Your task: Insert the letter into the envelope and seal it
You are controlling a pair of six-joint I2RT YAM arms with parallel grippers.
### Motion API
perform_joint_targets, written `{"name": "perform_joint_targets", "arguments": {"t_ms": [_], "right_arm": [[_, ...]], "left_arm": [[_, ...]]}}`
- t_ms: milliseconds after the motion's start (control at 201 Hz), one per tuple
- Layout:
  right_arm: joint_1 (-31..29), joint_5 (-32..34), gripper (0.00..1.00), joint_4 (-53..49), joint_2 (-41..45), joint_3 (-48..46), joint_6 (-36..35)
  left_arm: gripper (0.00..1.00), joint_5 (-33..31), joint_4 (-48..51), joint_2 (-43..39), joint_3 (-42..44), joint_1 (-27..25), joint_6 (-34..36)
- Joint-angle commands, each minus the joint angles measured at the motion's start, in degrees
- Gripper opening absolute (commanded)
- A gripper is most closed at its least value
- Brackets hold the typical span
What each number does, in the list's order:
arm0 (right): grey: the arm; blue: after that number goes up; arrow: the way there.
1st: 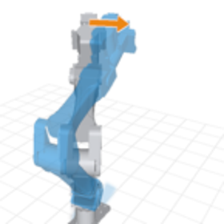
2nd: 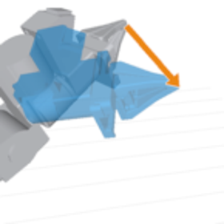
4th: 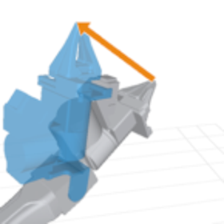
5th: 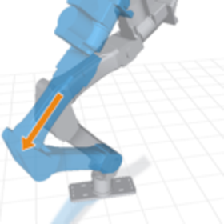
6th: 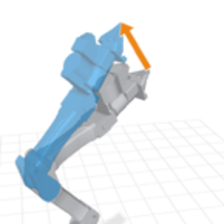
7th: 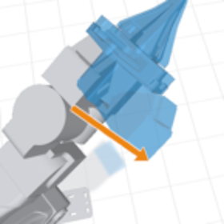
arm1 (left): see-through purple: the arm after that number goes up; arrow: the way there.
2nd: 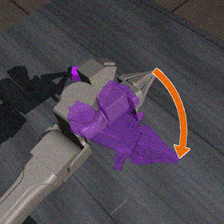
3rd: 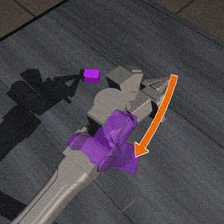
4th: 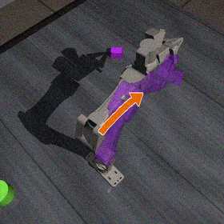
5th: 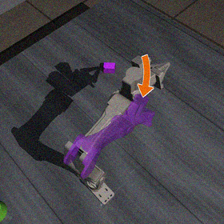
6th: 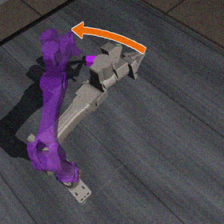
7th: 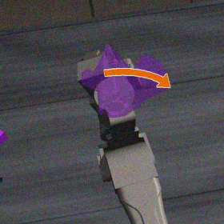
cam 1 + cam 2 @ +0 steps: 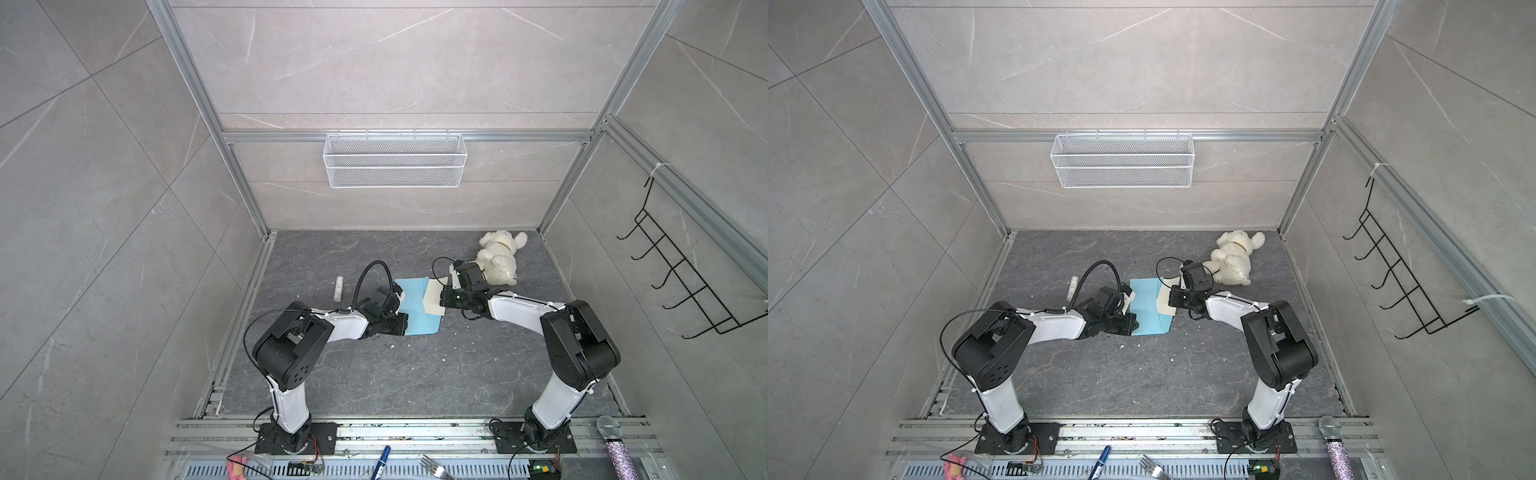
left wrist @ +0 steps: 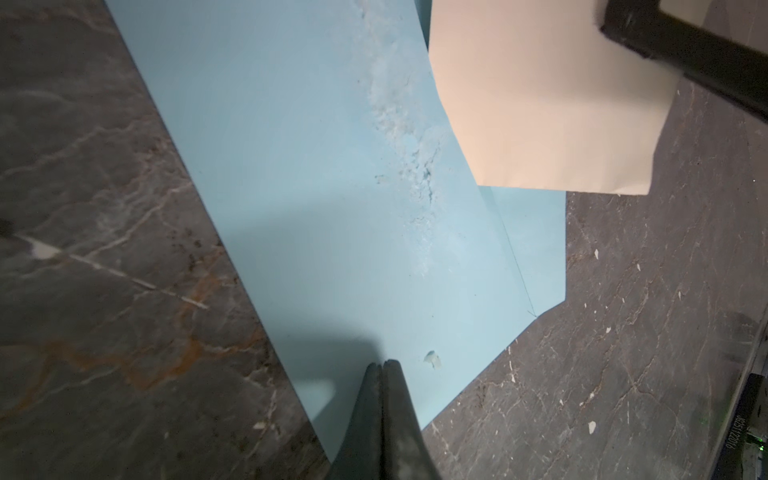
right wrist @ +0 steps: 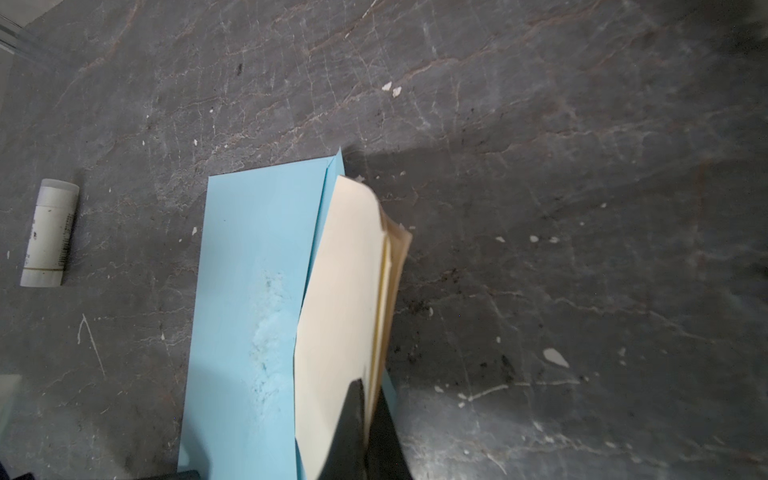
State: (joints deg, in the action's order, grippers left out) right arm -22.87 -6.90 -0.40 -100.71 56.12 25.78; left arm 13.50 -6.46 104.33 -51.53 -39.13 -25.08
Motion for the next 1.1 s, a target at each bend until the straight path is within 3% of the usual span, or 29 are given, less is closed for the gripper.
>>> {"name": "perform_joint_targets", "arguments": {"t_ms": [0, 1090], "right_arm": [[-0.59, 0.51, 0.00, -4.48, 0.74, 1.46, -2.62], [-2.69, 2.43, 0.00, -16.90, -5.57, 10.79, -5.48]], "left_arm": [[0.00, -1.95, 1.14, 1.51, 0.40, -0.02, -0.41], [0.00, -2.33, 0.70, 2.02, 0.35, 0.27, 0.75]]}}
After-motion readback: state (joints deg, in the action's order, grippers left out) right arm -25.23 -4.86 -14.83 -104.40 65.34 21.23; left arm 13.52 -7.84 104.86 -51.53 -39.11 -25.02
